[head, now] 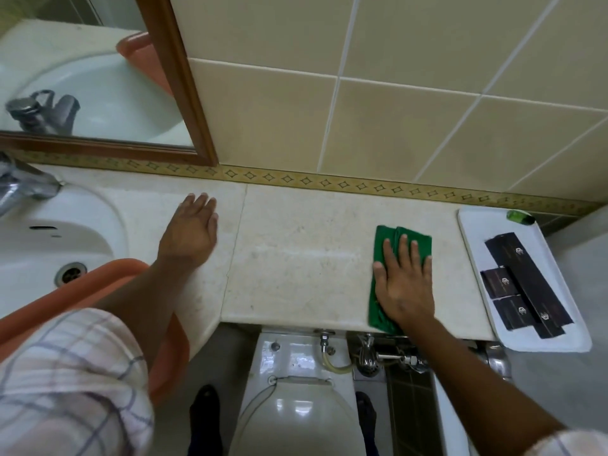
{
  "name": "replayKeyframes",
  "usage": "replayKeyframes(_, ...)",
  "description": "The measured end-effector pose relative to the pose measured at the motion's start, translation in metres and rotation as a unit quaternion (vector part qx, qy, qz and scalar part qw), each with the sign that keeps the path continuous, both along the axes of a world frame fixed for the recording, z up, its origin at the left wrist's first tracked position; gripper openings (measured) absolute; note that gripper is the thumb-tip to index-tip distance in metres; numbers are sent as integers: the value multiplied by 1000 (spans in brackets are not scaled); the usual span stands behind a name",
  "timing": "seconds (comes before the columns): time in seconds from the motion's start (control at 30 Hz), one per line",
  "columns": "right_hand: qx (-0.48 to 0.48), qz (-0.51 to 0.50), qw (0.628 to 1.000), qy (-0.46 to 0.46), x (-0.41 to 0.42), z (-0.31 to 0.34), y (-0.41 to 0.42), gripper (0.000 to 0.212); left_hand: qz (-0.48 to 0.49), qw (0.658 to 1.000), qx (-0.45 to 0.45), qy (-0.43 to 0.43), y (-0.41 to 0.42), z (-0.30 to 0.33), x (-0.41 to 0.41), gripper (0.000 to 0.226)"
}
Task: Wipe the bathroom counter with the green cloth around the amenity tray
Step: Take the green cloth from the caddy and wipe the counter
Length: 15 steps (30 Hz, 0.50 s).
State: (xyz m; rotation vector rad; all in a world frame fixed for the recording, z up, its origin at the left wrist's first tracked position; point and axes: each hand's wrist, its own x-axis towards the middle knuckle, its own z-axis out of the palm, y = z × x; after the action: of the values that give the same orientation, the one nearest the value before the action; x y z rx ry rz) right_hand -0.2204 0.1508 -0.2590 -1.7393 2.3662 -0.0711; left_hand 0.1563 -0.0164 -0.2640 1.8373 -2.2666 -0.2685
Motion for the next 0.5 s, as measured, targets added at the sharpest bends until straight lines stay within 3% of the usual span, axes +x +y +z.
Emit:
replayKeyframes(0.2, -1, 21, 1000, -1, 54, 0, 5, 67, -4, 1000, -2, 4, 0, -1, 2, 50)
replayKeyframes(0.5, -11, 76, 997, -27, 18, 4, 3, 61, -29, 1000, -7, -1, 1, -5, 4, 57)
